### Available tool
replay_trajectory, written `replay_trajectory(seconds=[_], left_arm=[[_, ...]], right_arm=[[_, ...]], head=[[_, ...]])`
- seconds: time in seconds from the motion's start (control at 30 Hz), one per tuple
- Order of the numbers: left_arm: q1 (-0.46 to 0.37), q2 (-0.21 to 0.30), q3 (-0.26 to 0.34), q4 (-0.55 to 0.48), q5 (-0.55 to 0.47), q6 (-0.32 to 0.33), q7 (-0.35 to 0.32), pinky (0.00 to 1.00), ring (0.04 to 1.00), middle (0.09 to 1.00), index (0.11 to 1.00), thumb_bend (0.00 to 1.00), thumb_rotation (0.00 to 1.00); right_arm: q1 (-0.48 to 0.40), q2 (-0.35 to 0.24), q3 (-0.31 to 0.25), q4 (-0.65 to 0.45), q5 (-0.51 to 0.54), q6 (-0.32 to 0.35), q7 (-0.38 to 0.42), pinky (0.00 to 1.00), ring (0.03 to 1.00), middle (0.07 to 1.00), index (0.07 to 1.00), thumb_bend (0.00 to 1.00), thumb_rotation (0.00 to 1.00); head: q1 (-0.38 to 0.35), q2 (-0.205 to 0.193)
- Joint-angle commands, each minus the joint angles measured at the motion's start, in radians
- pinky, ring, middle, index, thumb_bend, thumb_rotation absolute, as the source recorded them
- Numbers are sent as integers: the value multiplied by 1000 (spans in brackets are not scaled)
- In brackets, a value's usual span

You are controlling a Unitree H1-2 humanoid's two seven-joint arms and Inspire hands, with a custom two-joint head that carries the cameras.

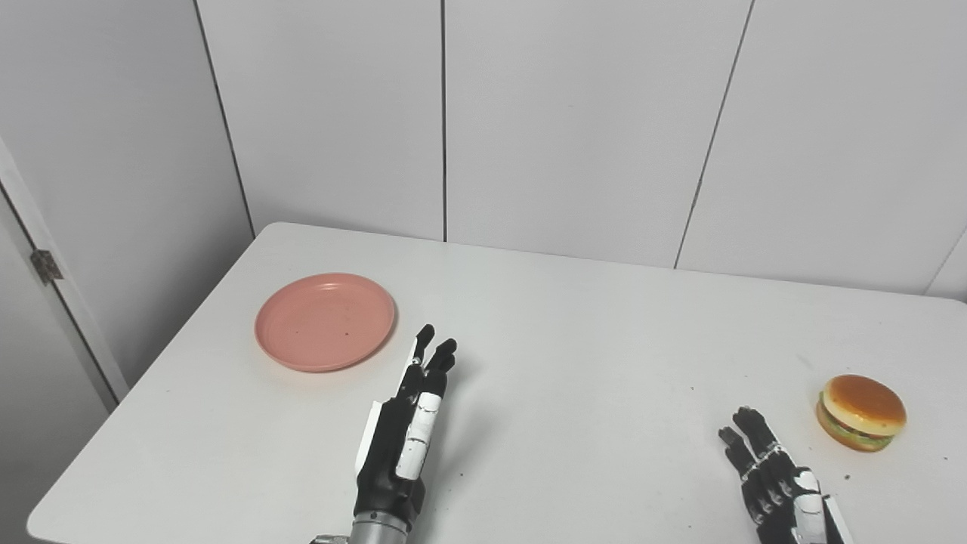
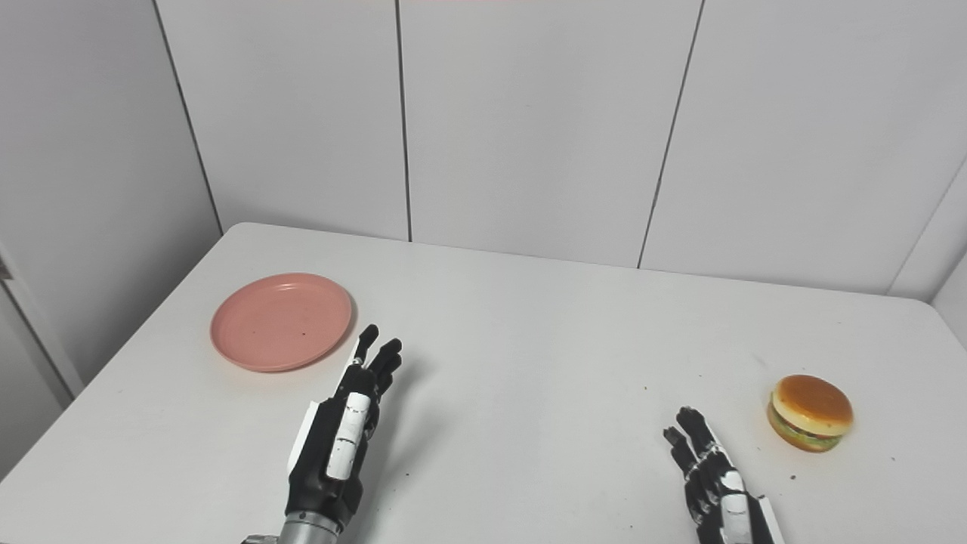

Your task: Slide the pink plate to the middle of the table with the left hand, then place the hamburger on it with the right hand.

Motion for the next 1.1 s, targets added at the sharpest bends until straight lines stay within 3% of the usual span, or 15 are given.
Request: replay_trajectory(seconds=[0.0, 0.23, 0.43, 0.57, 0.77, 0.93, 1.07], left_arm=[[-72, 18, 13, -44, -19, 12, -9, 1000, 959, 949, 955, 914, 876], [-191, 66, 65, -82, -37, 102, -5, 1000, 942, 937, 921, 937, 858], [-285, 147, 125, -99, -78, 196, -19, 995, 976, 957, 891, 927, 880], [-332, 217, 163, -53, -90, 186, -29, 937, 978, 952, 850, 935, 898], [-399, 304, 220, 56, -111, 126, -51, 911, 964, 940, 872, 998, 898], [-443, 356, 263, 82, -115, 137, -44, 946, 975, 935, 888, 1000, 899], [-470, 400, 291, 136, -130, 106, -65, 972, 981, 934, 911, 1000, 899]], right_arm=[[-25, -13, -19, 106, -10, 25, -21, 1000, 924, 951, 904, 807, 1000], [-26, -7, -14, 104, -19, 20, -22, 998, 912, 942, 896, 811, 1000], [-26, -1, -12, 102, -26, 20, -27, 982, 900, 933, 884, 820, 1000], [-26, 1, -12, 103, -29, 21, -28, 978, 900, 935, 884, 826, 1000], [-26, 2, -12, 102, -28, 23, -27, 978, 895, 935, 885, 820, 1000], [-25, 1, -10, 101, -33, 22, -26, 974, 890, 935, 885, 825, 1000], [-25, 2, -10, 103, -31, 22, -25, 981, 893, 935, 883, 815, 1000]], head=[[-2, 2], [-9, 4], [-14, 2], [-16, 1], [-20, 3], [-22, 4], [-24, 2]])
